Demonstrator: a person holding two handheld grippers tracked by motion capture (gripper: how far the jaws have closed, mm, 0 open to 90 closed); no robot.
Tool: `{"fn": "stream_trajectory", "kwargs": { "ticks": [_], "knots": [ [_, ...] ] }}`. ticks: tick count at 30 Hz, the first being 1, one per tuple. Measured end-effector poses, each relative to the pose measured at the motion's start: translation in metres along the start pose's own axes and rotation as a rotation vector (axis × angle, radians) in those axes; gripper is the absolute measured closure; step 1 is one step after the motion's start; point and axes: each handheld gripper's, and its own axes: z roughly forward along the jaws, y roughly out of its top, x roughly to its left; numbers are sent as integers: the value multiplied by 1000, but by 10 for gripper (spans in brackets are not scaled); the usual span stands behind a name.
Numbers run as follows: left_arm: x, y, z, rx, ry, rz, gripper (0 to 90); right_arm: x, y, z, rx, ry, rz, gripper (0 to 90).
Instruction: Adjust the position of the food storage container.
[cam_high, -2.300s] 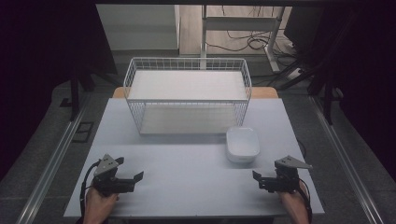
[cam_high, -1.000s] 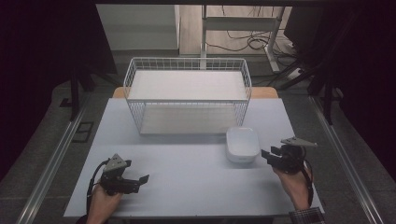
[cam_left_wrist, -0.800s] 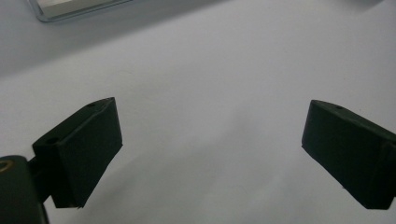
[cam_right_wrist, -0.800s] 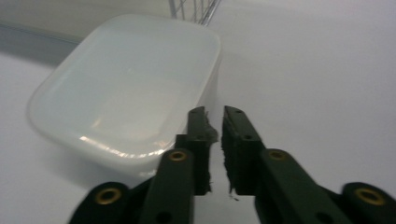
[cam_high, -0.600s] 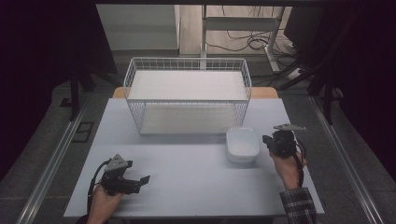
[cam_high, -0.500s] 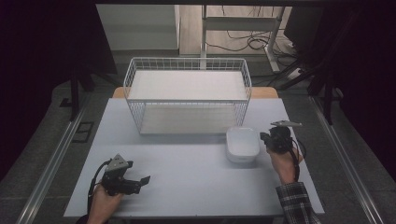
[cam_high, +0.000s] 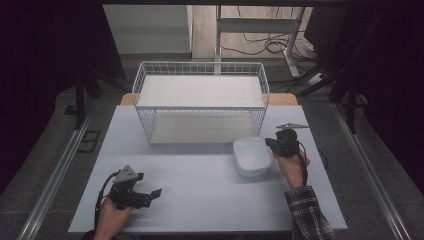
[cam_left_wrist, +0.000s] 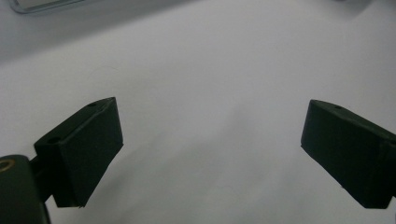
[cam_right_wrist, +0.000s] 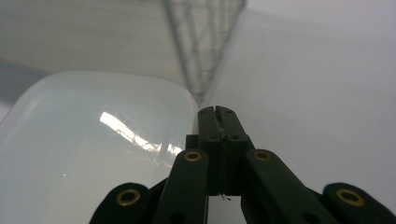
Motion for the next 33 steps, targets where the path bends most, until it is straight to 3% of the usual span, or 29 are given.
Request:
{"fn": "stream_trajectory", "kwargs": {
  "ticks": [11, 23, 25, 29, 33],
  "knots": [
    [0, 0, 1, 0, -9, -14, 50, 35, 8, 19, 14, 126, -42, 896],
    [0, 3, 1, 3, -28, -70, 58, 104, 5, 28, 48, 277, -183, 896],
    [0, 3, 1, 2, -23, -72, 76, 105, 6, 26, 37, 268, -191, 896],
    [1, 9, -2, -9, 4, -59, 172, 90, 1, -4, -19, 215, -165, 895],
    [5, 23, 7, -11, -3, -41, 372, 81, -19, -28, -21, 197, -152, 896]
  ]
}}
